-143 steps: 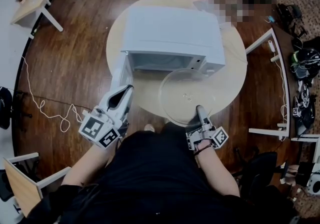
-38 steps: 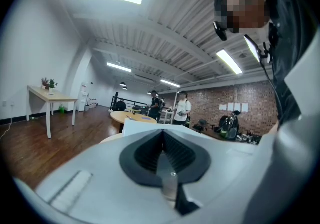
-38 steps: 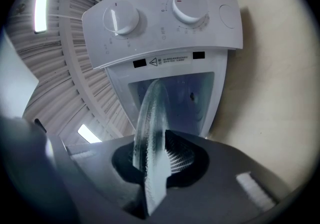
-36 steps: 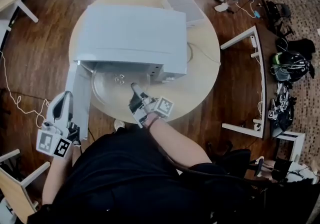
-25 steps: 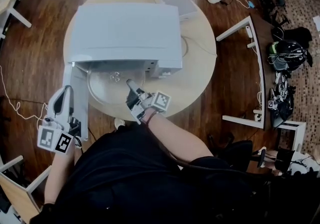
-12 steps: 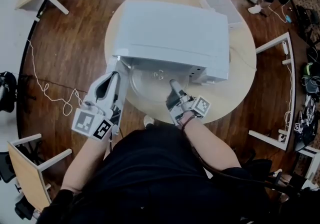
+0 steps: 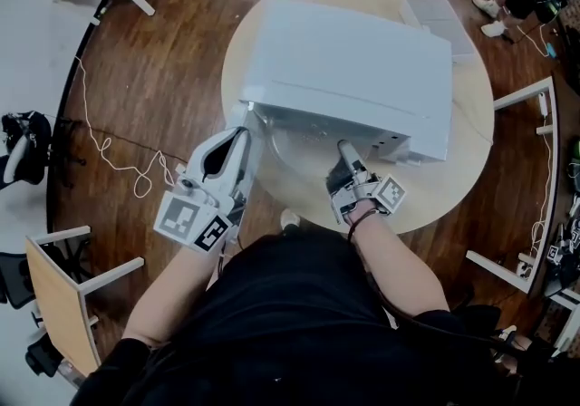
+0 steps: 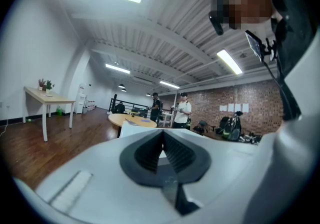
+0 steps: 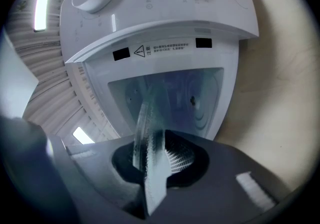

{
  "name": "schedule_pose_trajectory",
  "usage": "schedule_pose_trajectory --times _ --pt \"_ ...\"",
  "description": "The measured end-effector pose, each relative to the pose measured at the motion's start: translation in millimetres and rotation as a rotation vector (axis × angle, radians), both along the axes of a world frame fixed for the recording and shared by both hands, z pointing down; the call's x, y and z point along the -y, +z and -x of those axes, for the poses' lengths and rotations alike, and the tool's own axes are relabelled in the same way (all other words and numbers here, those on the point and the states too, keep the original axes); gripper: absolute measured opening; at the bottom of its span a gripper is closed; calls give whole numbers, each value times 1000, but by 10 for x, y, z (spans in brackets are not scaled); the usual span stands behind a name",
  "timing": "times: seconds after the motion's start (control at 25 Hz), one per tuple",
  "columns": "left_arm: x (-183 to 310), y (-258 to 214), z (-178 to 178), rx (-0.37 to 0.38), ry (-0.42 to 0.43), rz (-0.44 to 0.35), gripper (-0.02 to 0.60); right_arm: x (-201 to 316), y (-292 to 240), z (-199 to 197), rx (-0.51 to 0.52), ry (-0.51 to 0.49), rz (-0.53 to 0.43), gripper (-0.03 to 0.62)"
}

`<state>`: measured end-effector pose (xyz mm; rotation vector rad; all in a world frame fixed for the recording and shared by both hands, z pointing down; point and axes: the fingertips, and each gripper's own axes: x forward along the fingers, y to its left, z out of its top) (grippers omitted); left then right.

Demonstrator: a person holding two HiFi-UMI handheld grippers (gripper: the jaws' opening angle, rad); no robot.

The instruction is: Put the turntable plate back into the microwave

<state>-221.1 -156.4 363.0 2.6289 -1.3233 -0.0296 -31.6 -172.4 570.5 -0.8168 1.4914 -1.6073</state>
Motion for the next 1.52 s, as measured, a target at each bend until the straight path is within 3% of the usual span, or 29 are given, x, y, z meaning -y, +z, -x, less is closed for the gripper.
schedule_pose_trajectory --times 0.6,1.0,1.52 --pt "46 52 95 18 -12 28 6 349 135 -54 -7 75 22 35" --pt "157 -54 -85 30 25 -11 6 462 155 -85 -44 120 27 35" --pt "135 -1 -5 54 19 1 6 692 253 -169 -52 208 57 37"
